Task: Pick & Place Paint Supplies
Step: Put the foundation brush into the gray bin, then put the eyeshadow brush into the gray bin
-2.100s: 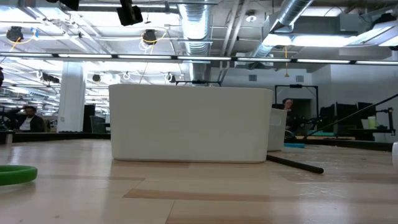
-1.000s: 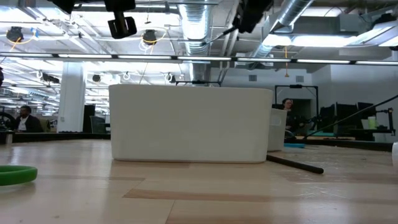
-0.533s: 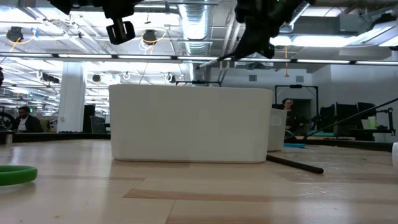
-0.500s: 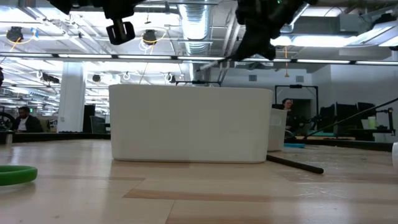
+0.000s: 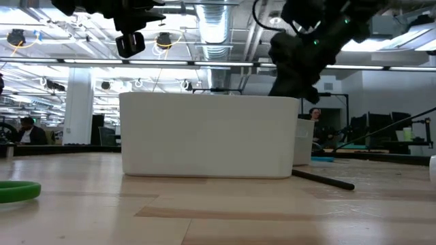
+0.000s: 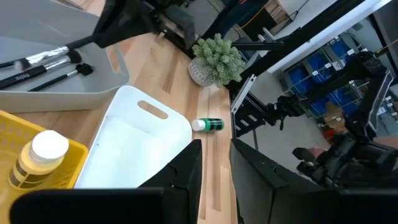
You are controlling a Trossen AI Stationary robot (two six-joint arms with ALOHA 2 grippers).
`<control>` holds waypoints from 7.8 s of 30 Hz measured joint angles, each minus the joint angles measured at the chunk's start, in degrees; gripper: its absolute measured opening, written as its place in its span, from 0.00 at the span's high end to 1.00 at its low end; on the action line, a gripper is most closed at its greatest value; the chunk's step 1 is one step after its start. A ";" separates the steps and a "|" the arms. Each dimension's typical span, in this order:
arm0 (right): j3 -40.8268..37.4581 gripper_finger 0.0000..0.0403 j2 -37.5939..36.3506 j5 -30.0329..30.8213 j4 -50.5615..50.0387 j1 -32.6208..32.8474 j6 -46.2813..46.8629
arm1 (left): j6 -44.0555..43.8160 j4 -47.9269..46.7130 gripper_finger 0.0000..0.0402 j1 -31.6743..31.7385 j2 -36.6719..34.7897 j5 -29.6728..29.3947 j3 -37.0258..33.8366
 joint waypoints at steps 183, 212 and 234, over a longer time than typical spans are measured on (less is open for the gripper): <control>7.01 0.88 23.49 0.62 3.78 33.48 61.45 | 10.16 -0.70 0.81 4.26 -3.61 -2.01 -0.04; 7.01 0.88 8.47 14.55 -27.90 30.89 77.19 | 10.14 -0.66 0.81 4.24 -3.59 -2.34 -0.04; 7.08 0.60 17.45 2.26 -15.19 17.29 59.64 | 7.17 -0.21 0.81 4.24 -3.59 -2.67 -0.04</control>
